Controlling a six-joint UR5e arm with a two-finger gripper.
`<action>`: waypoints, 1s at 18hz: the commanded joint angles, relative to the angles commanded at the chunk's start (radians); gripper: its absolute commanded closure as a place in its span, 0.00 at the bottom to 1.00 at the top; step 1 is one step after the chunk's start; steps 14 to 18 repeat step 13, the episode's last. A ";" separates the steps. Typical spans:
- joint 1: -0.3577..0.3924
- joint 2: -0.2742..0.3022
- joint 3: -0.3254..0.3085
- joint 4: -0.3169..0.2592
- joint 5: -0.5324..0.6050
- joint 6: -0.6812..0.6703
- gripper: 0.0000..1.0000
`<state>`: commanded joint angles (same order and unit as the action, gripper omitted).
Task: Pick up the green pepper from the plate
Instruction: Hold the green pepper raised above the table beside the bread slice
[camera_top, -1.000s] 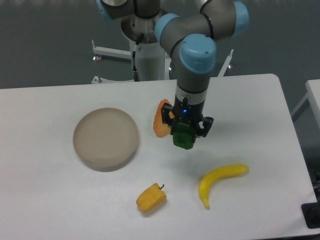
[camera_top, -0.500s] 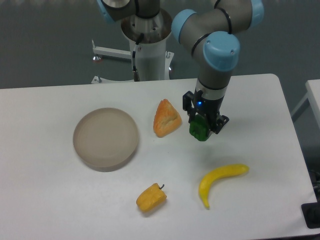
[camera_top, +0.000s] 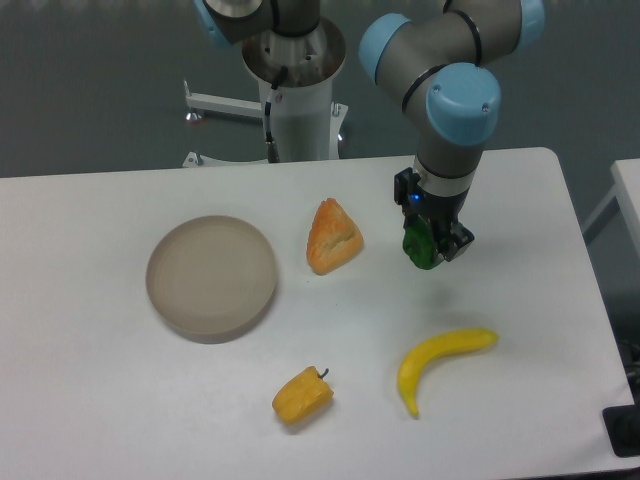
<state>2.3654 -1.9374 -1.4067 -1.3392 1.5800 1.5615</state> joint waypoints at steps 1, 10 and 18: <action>0.000 -0.002 0.002 0.002 0.000 0.014 0.69; 0.003 -0.005 0.000 0.006 -0.008 0.042 0.69; 0.003 -0.005 0.000 0.006 -0.006 0.042 0.69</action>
